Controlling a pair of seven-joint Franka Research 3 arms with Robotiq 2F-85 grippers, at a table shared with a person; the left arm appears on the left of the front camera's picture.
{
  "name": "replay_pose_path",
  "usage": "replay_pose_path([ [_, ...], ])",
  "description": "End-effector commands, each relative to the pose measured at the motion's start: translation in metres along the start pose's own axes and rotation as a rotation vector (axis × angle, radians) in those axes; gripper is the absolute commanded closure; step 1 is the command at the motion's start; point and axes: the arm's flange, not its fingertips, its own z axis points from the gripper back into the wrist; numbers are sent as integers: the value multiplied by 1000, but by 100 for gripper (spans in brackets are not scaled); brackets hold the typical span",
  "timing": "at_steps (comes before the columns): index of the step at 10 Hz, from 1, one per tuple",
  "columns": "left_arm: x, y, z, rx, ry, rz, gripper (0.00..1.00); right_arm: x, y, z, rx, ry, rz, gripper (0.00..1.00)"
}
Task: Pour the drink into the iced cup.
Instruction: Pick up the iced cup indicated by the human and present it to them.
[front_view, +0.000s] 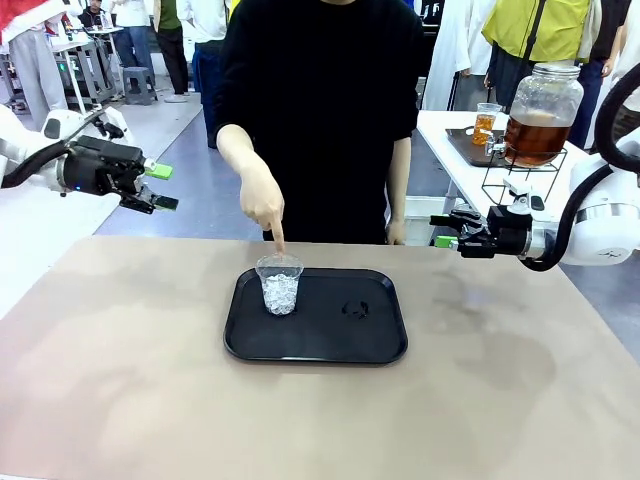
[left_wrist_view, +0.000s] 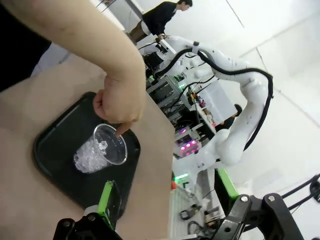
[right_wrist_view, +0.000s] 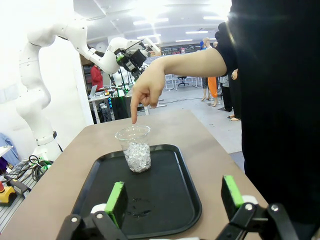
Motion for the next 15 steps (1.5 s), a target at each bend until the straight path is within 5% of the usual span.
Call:
replay_pose_path([
  [1,-16,-1,3,-60,10,-115,0,3,-1,-1,-4,-8,-2,0],
  [7,-8,1,2,-26,-2,-90,0,3,-1,-1,-4,-8,-2,0],
  [12,-24,36,-2,-36,-62,-649,0,3,-1,-1,-4,-8,-2,0],
  [15,-44,42,-20,50,-87,-859,0,3,-1,-1,-4,-8,-2,0],
])
